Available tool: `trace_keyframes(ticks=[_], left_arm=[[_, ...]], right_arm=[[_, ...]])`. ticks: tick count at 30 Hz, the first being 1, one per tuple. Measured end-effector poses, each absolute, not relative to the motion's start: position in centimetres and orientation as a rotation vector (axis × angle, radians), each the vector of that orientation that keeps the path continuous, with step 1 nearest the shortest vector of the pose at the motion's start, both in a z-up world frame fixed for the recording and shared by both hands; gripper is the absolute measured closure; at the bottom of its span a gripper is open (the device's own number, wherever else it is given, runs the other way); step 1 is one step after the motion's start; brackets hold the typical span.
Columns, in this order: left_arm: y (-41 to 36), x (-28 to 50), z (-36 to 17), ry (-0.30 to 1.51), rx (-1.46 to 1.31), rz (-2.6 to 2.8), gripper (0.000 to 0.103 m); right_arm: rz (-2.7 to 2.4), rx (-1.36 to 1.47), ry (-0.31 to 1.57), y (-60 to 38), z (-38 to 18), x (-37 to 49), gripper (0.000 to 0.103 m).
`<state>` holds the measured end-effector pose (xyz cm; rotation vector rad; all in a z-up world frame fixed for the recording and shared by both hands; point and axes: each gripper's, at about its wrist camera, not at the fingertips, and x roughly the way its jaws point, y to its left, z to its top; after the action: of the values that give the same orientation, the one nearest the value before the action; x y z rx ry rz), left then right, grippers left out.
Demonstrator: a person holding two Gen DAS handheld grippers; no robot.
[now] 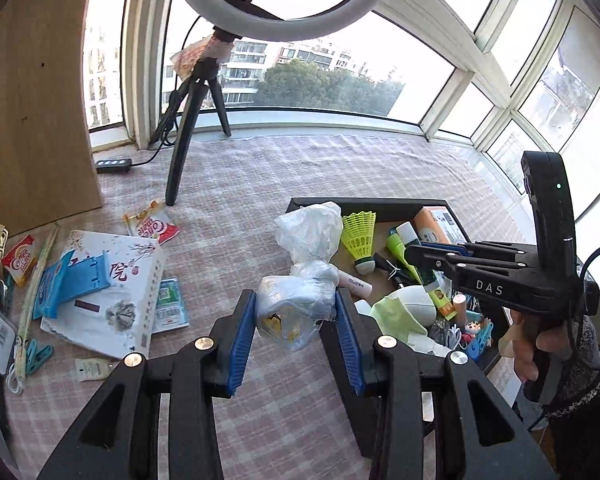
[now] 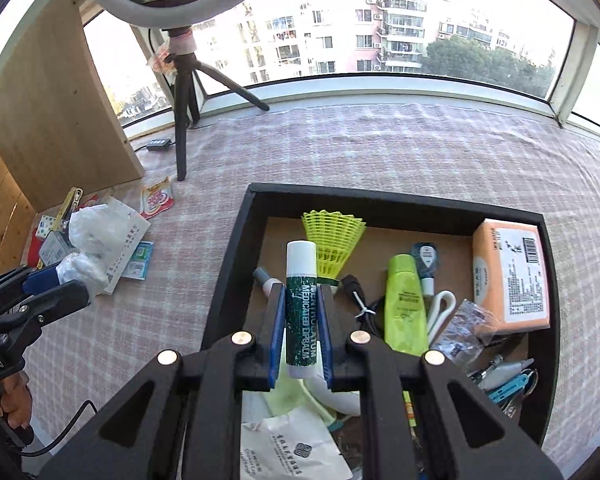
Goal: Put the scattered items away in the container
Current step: 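Carry bag and toothpaste tube to the black tray and release both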
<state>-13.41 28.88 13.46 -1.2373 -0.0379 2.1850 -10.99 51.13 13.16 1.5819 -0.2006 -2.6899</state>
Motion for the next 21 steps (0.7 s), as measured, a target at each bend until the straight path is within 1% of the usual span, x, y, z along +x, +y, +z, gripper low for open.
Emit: trace_keyframes(ticks=[4,8,9,10,11,12,16,21], left_arm=[[33.6,-13.1,14.0,0.002,-1.211,2.131,0.066],[37.1,-12.4,14.1,0.02,-1.187,2.086,0.064],[37.8,-12.3,14.2,0.025,-1.177,2.071,0.058],[38.5,-12.2,14.1,0.045,-1.18,2.057,0.048],[39.2,-12.2,14.0,0.074,-1.197,2.061,0.019],[39.5,-12.2,13.9,0.096,-1.203,2.083,0.013],[39.2,-12.1,14.0,0.127,-1.181,2.122,0.014],[37.4,-12.3,14.1,0.106,-1.19,2.137,0.017]], right_arm=[[-2.778,1.626,-0.243,56.3,13.2,-10.5,0.088],[-2.79,1.63,-0.299,59.1,13.1,-9.9,0.087],[-2.785,1.625,-0.309,59.4,13.1,-9.8,0.083],[-2.797,1.636,-0.323,59.7,13.1,-9.8,0.065],[-2.832,1.639,-0.339,60.0,13.2,-9.6,0.052],[-2.873,1.616,-0.356,60.3,13.5,-9.3,0.035],[-2.91,1.533,-0.398,60.3,14.5,-8.9,0.034],[-2.893,1.516,-0.346,58.6,14.9,-9.6,0.034]])
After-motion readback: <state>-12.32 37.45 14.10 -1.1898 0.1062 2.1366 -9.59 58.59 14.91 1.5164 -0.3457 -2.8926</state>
